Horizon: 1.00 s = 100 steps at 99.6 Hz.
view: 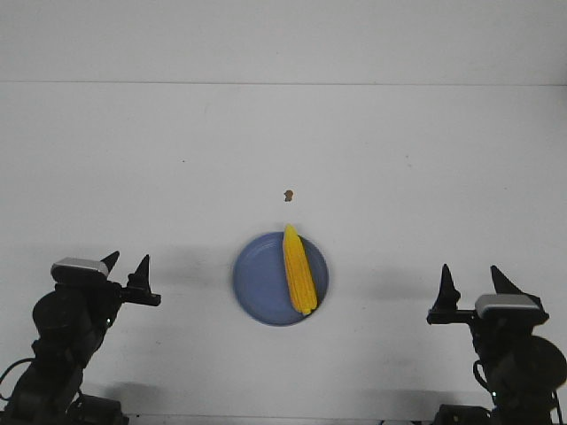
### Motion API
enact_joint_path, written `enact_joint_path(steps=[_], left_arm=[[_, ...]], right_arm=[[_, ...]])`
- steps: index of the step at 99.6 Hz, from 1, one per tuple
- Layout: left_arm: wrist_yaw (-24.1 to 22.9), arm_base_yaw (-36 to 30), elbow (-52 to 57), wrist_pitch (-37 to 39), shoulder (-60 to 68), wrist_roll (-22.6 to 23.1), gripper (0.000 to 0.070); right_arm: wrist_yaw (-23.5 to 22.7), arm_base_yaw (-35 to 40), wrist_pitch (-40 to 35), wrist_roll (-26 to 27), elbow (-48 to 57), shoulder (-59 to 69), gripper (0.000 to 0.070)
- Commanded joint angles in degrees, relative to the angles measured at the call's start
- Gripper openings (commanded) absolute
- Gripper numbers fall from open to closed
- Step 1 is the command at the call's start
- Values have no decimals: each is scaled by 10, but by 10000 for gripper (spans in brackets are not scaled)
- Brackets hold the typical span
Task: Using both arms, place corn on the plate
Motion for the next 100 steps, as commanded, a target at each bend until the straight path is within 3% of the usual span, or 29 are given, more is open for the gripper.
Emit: enact_joint_path(steps=[1, 19, 28, 33, 36, 47, 48, 100], left_arm=[[-13, 0, -12, 6, -24, -26, 380], [-14, 0, -21, 8, -70, -35, 377], [-16, 0, -21, 9, -77, -35, 374], [-16, 0, -21, 9, -79, -35, 359], [-16, 0, -21, 9, -79, -35, 315], [-16, 0, -21, 8, -79, -35, 0], [-16, 0, -21, 8, -79, -35, 0], [-16, 0, -21, 8, -79, -35, 15]], right_arm=[[9, 0, -15, -3, 2, -8, 570], [12, 0, -4, -3, 1, -11, 565], [12, 0, 1, -3, 1, -11, 506], [12, 0, 4, -4, 1, -12, 419], [12, 0, 5, -7, 1, -12, 344], [11, 0, 5, -14, 1, -12, 10], [11, 0, 5, -14, 1, -12, 0], [12, 0, 5, -14, 1, -12, 0]])
